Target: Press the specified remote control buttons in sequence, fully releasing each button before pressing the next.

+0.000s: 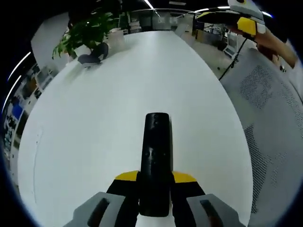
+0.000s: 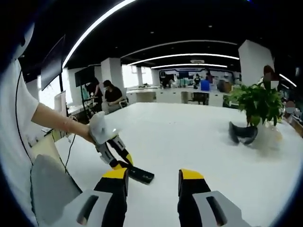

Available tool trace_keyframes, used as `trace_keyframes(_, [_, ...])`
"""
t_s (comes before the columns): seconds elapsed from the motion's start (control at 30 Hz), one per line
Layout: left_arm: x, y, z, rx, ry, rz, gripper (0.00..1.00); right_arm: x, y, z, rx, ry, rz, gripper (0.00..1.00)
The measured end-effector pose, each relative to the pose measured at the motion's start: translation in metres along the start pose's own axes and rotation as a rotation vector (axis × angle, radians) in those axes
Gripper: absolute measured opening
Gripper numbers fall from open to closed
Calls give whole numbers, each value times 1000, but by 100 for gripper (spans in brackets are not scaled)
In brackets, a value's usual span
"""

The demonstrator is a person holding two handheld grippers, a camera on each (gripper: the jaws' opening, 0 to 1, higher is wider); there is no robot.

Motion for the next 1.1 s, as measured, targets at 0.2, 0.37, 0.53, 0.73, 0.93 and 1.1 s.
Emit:
trace_keyframes(0.2, [4,-8,19,-3,-10,5,24,-1,7,-10,-58,-22,-32,38])
trace_keyframes(0.37, [8,-14,34,2,-39,14,24,2,15,-15,-93,-37,-68,36])
trace_keyframes(0.53, [12,-20,49,-5,-40,32,24,6,23,-20,-132,-54,-120,37])
trace_keyframes(0.73, [15,-25,63,-4,-53,35,24,13,34,-24,-196,-89,-205,34])
trace_keyframes(0.93, [17,-29,77,3,-59,44,24,26,50,-29,-304,-177,-334,20])
trace_keyframes(1.1, [16,-29,78,-2,-58,44,24,50,64,-27,-389,-256,-503,11])
Point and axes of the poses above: the point that each gripper's makers call its tool centre point, and the gripper's own axes: y roughly forward along the fingers, z roughly to its right, x roughly out of its underside, the point moved 5 cm from there along -y, roughly backward along the fingers, and after that the axes turned 13 degrees about -x, right-handed, at the moved point
